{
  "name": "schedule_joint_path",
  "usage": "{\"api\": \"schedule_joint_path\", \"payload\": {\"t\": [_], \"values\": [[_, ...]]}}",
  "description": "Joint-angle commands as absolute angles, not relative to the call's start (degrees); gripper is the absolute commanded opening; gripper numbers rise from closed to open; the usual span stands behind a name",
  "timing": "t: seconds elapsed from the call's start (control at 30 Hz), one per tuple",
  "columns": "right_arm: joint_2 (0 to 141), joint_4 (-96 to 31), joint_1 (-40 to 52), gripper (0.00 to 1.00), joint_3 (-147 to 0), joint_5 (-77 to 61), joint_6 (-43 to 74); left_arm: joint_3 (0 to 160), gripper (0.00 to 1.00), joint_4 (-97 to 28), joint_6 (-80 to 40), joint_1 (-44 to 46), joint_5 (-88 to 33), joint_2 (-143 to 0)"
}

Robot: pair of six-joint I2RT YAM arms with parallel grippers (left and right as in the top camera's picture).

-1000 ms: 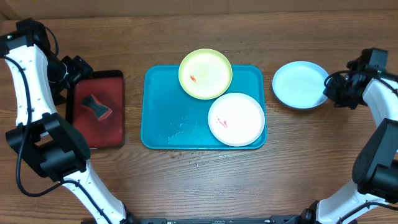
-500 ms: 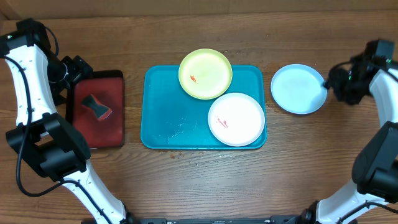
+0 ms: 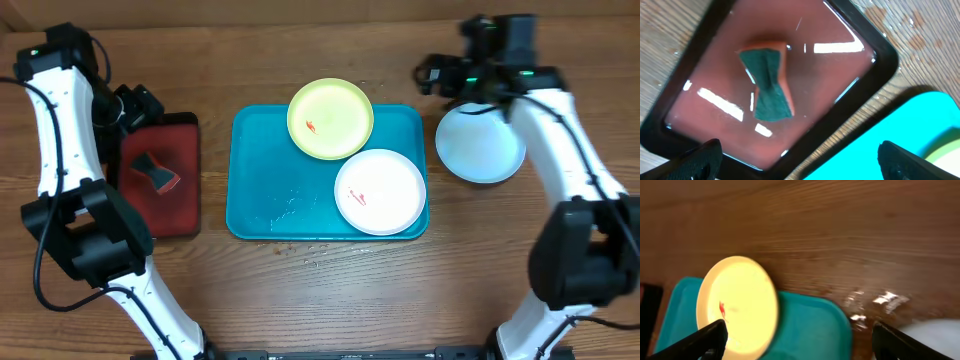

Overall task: Clean dirty plates on tray and stack at the side
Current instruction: 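Move the right gripper to the yellow plate rim and grasp it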

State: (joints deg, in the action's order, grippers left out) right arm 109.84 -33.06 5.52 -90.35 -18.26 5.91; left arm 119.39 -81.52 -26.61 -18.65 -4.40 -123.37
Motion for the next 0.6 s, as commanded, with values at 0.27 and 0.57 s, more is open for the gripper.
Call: {"api": "schedule_joint_path", "payload": {"t": [0.27, 0.57], "values": [[124.4, -20.9, 17.3, 0.94, -91.0, -6.0, 0.0, 120.0, 1.00, -82.1, -25.2, -15.5, -3.8, -122.5], [127.5, -18.2, 20.5, 0.83, -91.0, -6.0, -6.3, 118.8, 1.00, -82.0, -25.3, -14.2, -2.3, -122.5]]}}
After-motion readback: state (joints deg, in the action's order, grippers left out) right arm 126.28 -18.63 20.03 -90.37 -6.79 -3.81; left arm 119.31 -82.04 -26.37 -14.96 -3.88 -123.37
